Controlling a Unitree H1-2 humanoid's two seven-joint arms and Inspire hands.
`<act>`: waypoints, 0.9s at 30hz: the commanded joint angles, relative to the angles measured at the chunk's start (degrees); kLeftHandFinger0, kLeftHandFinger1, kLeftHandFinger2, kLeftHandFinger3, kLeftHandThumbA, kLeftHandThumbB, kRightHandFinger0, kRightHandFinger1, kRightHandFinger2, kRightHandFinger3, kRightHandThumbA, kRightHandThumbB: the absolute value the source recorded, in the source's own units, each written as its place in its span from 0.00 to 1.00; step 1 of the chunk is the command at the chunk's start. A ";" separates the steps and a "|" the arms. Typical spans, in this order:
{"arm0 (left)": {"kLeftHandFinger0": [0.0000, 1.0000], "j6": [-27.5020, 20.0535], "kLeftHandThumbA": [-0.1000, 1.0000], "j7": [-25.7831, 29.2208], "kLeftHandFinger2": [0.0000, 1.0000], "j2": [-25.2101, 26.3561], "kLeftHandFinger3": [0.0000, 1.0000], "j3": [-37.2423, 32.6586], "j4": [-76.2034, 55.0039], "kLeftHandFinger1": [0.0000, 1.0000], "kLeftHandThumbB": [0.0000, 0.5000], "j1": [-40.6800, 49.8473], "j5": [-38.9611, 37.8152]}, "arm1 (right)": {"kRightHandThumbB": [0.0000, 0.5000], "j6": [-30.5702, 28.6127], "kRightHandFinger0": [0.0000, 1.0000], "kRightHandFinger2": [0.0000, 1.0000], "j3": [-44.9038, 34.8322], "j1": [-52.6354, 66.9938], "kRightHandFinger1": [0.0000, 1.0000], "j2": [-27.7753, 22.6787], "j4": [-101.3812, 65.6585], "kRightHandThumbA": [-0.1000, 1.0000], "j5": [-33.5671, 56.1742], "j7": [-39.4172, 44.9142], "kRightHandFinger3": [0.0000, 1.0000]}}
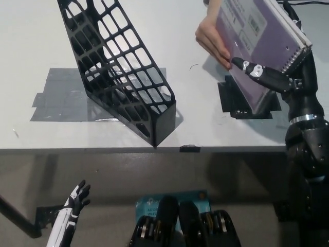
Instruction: A person hands a notebook to the robot and the robot grabs it with its right hand and places it in the magazine stand kept in the centre of the desk infront of it.
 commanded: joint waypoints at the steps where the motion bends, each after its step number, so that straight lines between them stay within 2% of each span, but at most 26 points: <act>1: 0.97 -2.10 1.00 -0.66 1.00 0.84 1.00 0.08 -0.76 1.00 1.00 -1.12 -0.71 | 0.32 -2.06 1.00 1.00 0.59 -4.22 1.00 0.63 2.70 1.00 0.13 0.11 1.00; 2: 0.97 -2.10 1.00 -0.66 1.00 0.86 1.00 0.09 -0.76 1.00 1.00 -1.15 -0.71 | 0.32 -2.10 1.00 1.00 0.55 -4.30 1.00 0.67 2.82 1.00 0.23 0.09 1.00; 3: 0.97 -2.10 1.00 -0.72 1.00 0.88 1.00 0.12 -0.75 1.00 1.00 -1.21 -0.81 | 0.30 -1.81 0.72 1.00 0.02 -4.72 0.87 0.82 3.67 0.95 1.00 -0.04 1.00; 4: 0.97 -2.10 1.00 -0.78 1.00 0.88 1.00 0.12 -0.73 1.00 1.00 -1.23 -0.93 | 0.31 -1.28 0.54 0.88 -0.30 -5.01 0.72 0.86 4.15 0.95 1.54 -0.02 0.95; 5: 0.97 -2.10 1.00 -0.75 1.00 0.89 1.00 0.09 -0.80 1.00 1.00 -1.23 -0.85 | 0.27 -0.57 0.26 0.59 0.22 -5.28 0.43 0.36 4.34 0.97 0.17 -0.28 0.69; 6: 0.97 -2.10 1.00 -0.65 1.00 0.92 1.00 0.08 -0.79 1.00 1.00 -1.26 -0.69 | 0.24 -0.15 0.05 0.25 0.55 -5.71 0.13 0.01 5.00 0.99 -0.06 0.16 0.34; 7: 0.96 -2.10 1.00 -0.62 1.00 0.93 1.00 0.11 -0.71 1.00 1.00 -1.50 -0.70 | 0.17 0.34 0.00 0.01 0.94 -6.22 0.01 -0.07 5.60 1.00 -0.88 -0.12 0.01; 11: 0.96 -2.10 1.00 -0.59 1.00 0.99 1.00 0.11 -0.78 1.00 1.00 -1.69 -0.52 | 0.07 1.44 0.00 0.00 0.62 -6.55 0.00 1.97 5.00 1.00 -1.65 -2.73 0.00; 15: 0.95 -2.10 1.00 -0.63 1.00 1.03 1.00 0.19 -0.70 1.00 1.00 -1.86 -0.69 | 0.02 0.96 0.00 0.00 0.41 -6.62 0.00 2.49 4.88 1.00 -1.60 -3.42 0.00; 21: 0.95 -2.10 1.00 -0.77 1.00 1.00 1.00 0.19 -0.66 1.00 1.00 -1.88 -0.60 | 0.11 0.38 0.00 0.00 -0.60 -6.58 0.00 3.26 4.44 1.00 -0.97 -4.80 0.00; 25: 0.95 -2.10 1.00 -0.98 1.00 0.87 1.00 0.24 -0.54 1.00 1.00 -1.88 -1.01 | 0.09 0.20 0.00 0.00 -1.49 -6.54 0.00 3.71 4.26 1.00 0.67 -4.55 0.00; 27: 0.95 -2.10 1.00 -0.99 1.00 0.84 1.00 0.26 -0.39 1.00 1.00 -1.91 -1.07 | 0.12 0.64 0.00 0.00 -2.10 -6.50 0.00 4.09 3.09 1.00 1.40 -4.49 0.00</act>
